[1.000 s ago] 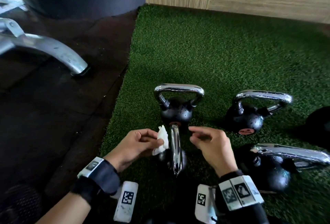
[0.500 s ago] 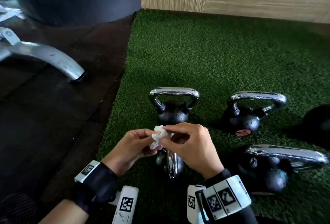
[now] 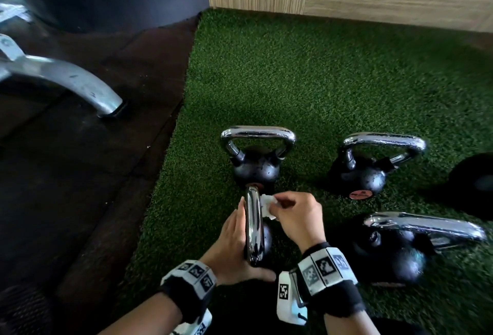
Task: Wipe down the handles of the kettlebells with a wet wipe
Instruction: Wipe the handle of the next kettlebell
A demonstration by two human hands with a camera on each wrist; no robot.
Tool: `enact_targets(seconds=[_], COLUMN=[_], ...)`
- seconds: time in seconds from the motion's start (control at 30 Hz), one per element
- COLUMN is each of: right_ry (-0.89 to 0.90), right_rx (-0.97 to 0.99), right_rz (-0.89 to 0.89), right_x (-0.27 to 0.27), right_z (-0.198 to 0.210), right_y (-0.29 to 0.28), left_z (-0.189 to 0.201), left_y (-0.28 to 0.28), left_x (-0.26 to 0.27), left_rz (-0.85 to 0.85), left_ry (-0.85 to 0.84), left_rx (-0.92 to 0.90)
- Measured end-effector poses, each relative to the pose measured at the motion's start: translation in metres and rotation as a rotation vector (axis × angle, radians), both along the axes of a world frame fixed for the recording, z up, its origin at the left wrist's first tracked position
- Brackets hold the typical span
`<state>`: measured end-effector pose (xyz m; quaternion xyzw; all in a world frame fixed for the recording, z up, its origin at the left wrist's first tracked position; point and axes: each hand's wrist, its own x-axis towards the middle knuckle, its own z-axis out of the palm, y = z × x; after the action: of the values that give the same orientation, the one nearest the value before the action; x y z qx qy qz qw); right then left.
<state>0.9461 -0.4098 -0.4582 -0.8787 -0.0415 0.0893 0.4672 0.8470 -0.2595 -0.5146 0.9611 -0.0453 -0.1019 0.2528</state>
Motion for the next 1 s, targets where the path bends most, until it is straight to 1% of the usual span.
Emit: enact_targets(seconds=[0.07,0.13,0.23,0.3,0.37,0.43,0.5,0.53,0.63,0.67,0.77,0.83,0.87,0.93,1.0], right_ry=[0.039,0.113,0.194,0.182,0.138,0.063,0.0,0.003,0.117,0.107,-0.031,-0.114,-0.126,-0.092,-0.066], right_rx=[0.017,0.082,0.148,0.125,0.135,0.193,0.224,0.244,0.335,0.332,0.317,0.299,0.288,0.275,0.244], right_rz=[0.013,0.005,-0.01,-0.006,-0.041,-0.074,-0.063,-0.057,-0.067,-0.064,0.007,0.129,0.19,0.263,0.253], right_x=[0.0,-0.001,-0.006,-0.007,-0.006,-0.003,0.0,0.0,0.0,0.001,-0.002,-0.012,-0.017,-0.021,-0.017], right_z=[-0.012,-0.021,-0.03,-0.032,-0.03,-0.027,-0.026,-0.028,-0.026,-0.025,-0.013,-0.004,0.0,0.01,0.017], right_y=[0.006,0.011,0.016,0.018,0.021,0.023,0.024,0.024,0.024,0.024,0.018,0.011,0.008,0.006,0.008], left_z=[-0.002,-0.001,0.006,0.007,0.002,-0.002,-0.007,-0.009,-0.012,-0.012,-0.012,-0.01,-0.009,-0.007,-0.006], left_y=[-0.004,0.003,0.019,0.025,0.027,0.027,0.029,0.03,0.031,0.031,0.033,0.035,0.037,0.037,0.037], left_x=[0.001,0.002,0.003,0.003,0.003,0.003,0.003,0.003,0.006,0.007,0.009,0.01,0.012,0.014,0.016], left_rz=[0.067,0.016,-0.059,-0.088,-0.098,-0.076,-0.064,-0.062,-0.044,-0.039,-0.032,-0.01,-0.019,-0.048,-0.055], left_ry=[-0.103,-0.146,-0.169,-0.189,-0.185,-0.144,-0.133,-0.131,-0.135,-0.121,-0.084,-0.076,-0.076,-0.076,-0.075], left_rx=[-0.011,0.005,-0.146,-0.19,-0.213,-0.202,-0.176,-0.177,-0.2,-0.197,-0.209,-0.278,-0.302,-0.272,-0.272])
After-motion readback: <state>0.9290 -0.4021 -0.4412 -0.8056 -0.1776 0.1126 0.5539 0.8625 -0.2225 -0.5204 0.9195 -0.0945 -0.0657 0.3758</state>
